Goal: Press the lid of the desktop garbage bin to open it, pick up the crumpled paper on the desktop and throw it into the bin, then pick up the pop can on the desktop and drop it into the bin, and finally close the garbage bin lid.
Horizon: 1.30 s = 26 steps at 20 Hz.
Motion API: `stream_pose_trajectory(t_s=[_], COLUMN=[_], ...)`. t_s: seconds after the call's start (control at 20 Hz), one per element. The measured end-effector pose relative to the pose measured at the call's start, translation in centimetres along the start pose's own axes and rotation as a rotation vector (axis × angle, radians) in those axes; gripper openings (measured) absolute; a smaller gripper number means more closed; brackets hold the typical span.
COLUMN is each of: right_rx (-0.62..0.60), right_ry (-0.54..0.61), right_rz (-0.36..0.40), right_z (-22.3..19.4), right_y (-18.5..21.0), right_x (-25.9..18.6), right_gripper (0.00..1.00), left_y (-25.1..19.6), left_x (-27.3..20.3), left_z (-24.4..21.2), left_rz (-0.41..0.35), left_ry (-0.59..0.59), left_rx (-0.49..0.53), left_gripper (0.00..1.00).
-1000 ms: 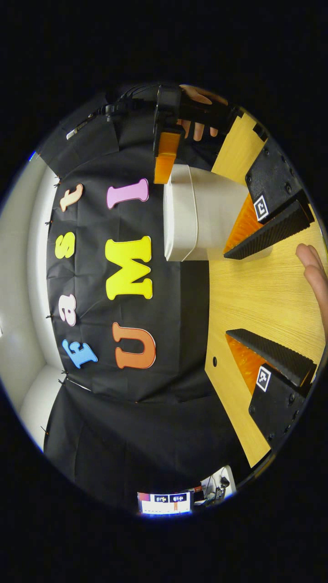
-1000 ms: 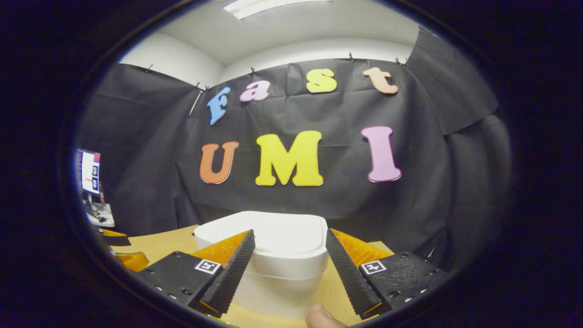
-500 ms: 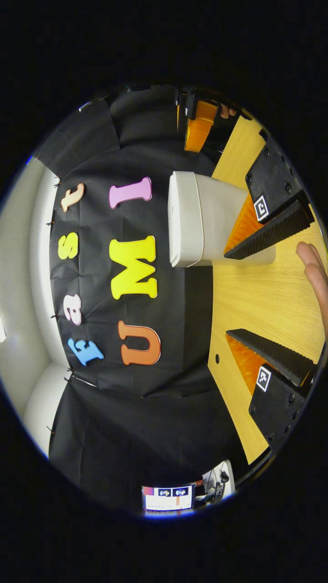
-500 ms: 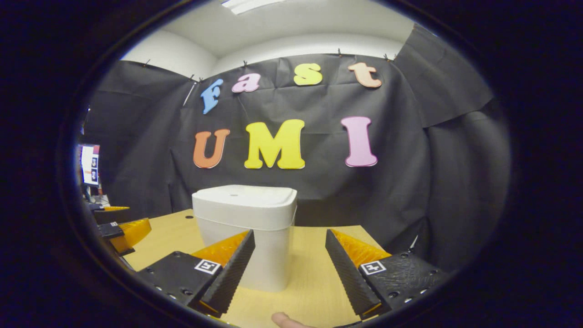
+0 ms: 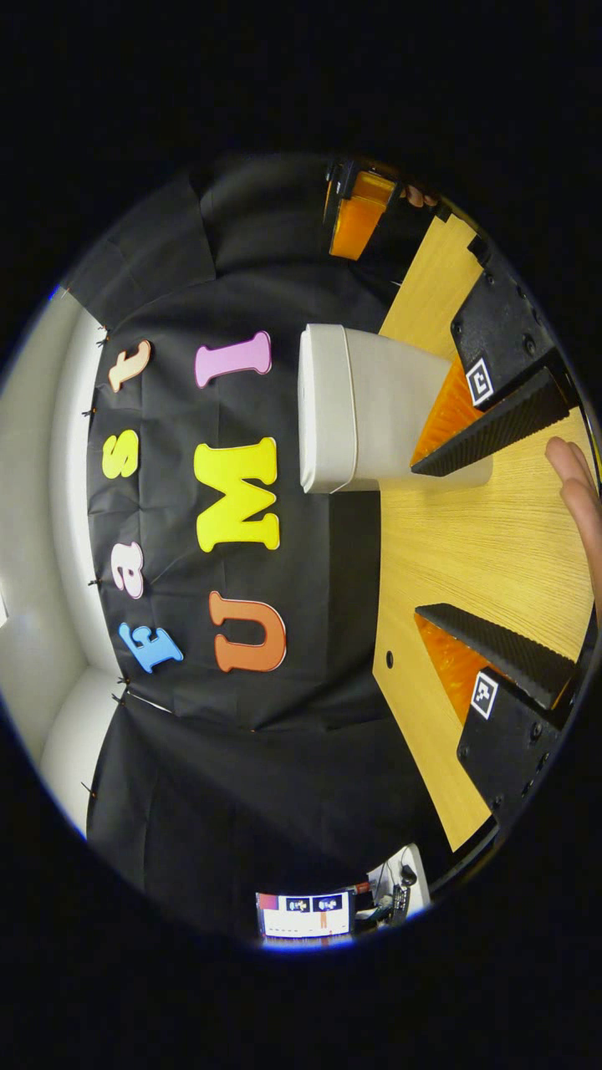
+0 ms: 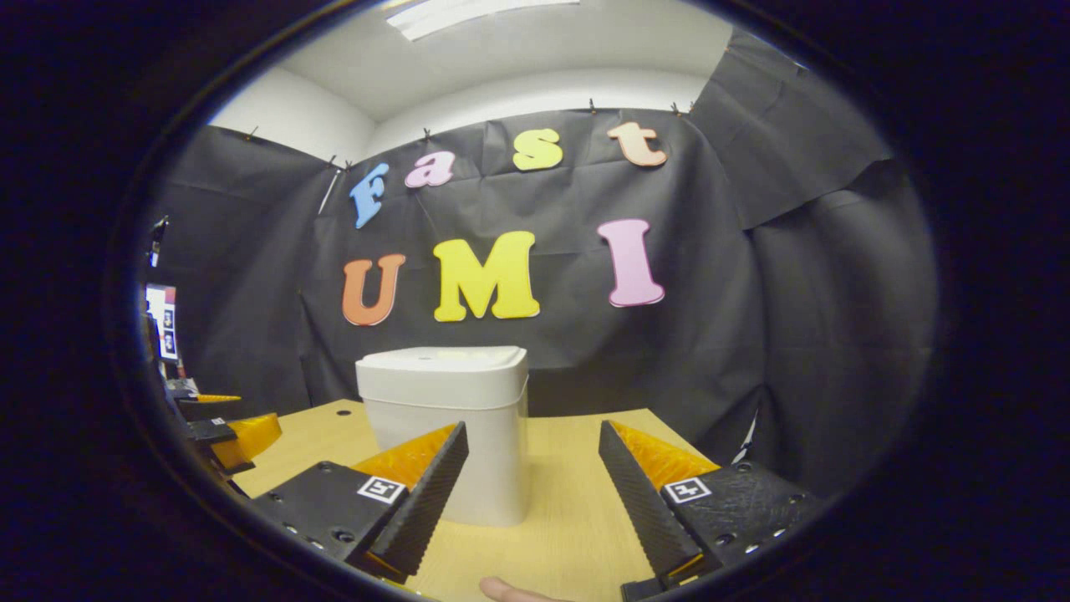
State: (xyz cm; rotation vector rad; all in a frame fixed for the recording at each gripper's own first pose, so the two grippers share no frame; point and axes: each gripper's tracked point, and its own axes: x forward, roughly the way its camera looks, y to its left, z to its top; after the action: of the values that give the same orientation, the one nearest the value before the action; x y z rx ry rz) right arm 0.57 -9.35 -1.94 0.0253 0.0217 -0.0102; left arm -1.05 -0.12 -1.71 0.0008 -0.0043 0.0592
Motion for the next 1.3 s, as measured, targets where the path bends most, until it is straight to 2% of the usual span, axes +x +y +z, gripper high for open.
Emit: stream_pose_trajectory(t_s=[0.15, 0.5, 1.3], right_rx=[-0.046, -0.038, -0.046], right_ry=[0.009, 0.062, 0.058], right_rz=[-0.014, 0.010, 0.024], right_z=[-0.4, -1.8, -1.9], right_y=[-0.1, 0.4, 1.1], right_x=[-0.1, 0.4, 0.2], right_gripper=[0.96, 0.97, 0.96], left_y=[0.2, 0.3, -0.7], left_x=[0.1, 0.4, 0.5], left_z=[0.2, -0.2, -1.0], left_rz=[0.006, 0.010, 0.000], left_ry=[-0.002, 0.009, 0.016], left_rx=[-0.004, -0.006, 0.032], left_gripper=[0.99, 0.99, 0.99])
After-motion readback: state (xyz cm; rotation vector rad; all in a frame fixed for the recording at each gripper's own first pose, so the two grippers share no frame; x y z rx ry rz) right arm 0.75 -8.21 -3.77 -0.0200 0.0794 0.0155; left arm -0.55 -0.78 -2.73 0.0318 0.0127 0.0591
